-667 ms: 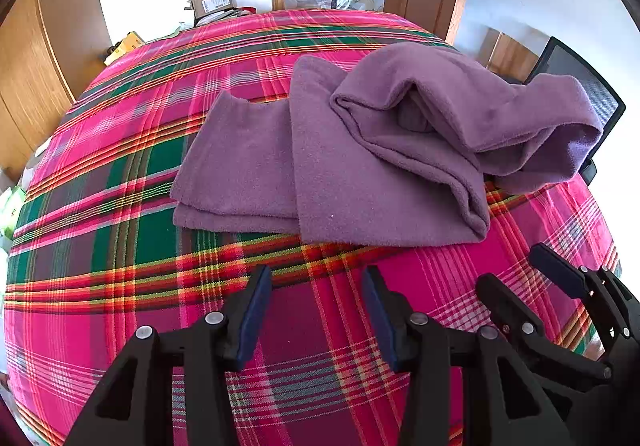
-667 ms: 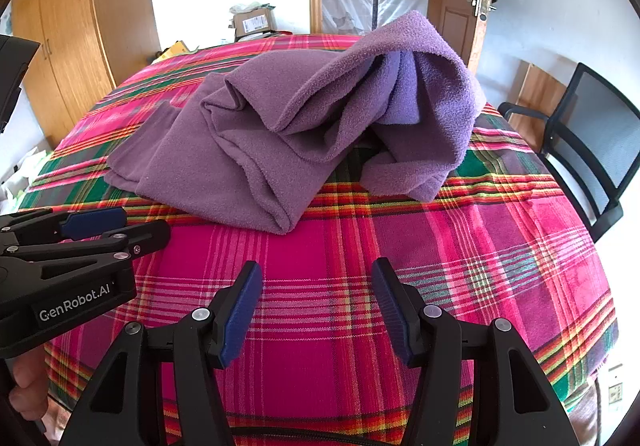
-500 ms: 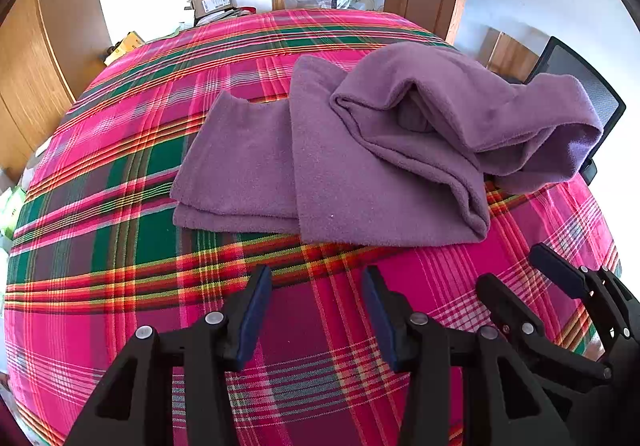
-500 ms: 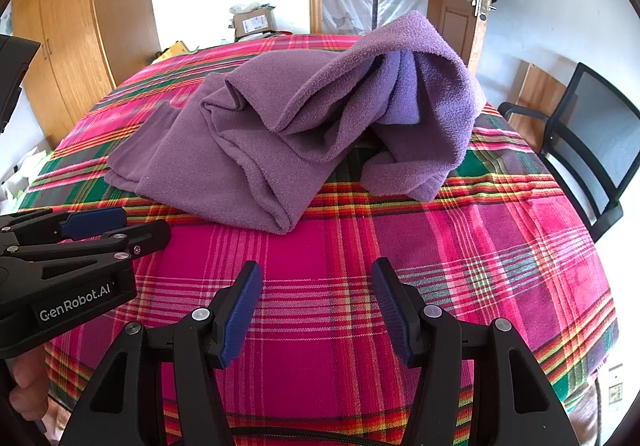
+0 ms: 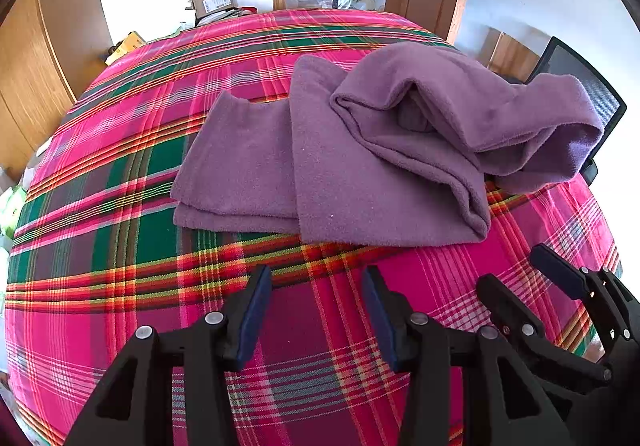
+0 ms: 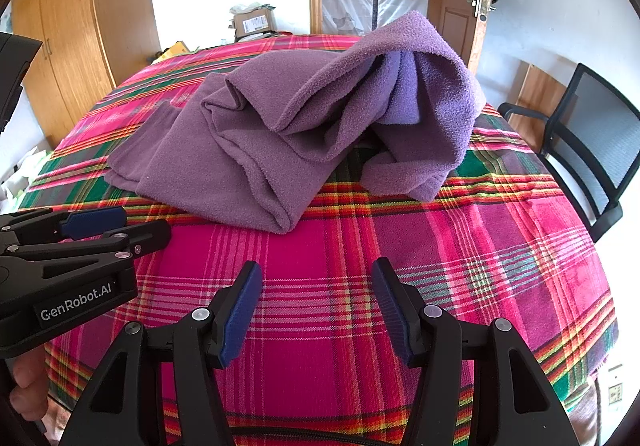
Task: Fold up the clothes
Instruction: 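Move both grippers toward the crumpled purple blanket on the bed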
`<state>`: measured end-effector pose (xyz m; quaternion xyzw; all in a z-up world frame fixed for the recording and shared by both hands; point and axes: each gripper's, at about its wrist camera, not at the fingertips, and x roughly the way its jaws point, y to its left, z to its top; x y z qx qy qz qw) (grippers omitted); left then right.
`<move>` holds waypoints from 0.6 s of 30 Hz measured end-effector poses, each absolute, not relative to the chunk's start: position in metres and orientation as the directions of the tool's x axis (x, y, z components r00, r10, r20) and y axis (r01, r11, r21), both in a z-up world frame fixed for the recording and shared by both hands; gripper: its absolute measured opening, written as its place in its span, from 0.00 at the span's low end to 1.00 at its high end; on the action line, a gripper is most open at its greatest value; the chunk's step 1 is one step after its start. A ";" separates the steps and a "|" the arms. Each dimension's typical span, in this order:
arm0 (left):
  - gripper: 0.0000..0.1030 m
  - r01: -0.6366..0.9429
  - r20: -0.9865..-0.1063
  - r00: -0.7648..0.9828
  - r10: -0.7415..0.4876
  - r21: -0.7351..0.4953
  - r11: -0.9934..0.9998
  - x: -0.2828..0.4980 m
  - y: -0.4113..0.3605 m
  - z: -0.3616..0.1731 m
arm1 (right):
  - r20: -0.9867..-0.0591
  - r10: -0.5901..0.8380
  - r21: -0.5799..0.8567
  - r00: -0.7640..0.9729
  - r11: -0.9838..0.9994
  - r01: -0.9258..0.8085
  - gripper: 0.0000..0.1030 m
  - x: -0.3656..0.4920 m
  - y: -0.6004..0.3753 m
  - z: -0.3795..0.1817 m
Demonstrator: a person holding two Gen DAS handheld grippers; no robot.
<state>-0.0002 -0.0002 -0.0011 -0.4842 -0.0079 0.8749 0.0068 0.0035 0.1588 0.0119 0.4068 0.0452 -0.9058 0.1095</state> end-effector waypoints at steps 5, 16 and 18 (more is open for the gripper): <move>0.47 -0.003 -0.846 -0.533 0.016 -0.017 -1.000 0.001 0.000 -0.001 | -0.745 -0.165 0.009 -0.646 -0.971 0.237 0.58 0.003 0.158 0.013; 0.47 0.003 -0.844 -0.536 0.012 -0.016 -1.000 0.002 0.002 -0.001 | -0.738 -0.180 0.017 -0.650 -0.968 0.249 0.60 0.000 0.157 0.013; 0.47 0.004 -0.843 -0.538 0.013 -0.018 -1.000 0.003 0.002 -0.001 | -0.738 -0.182 0.017 -0.650 -0.968 0.251 0.60 0.000 0.157 0.014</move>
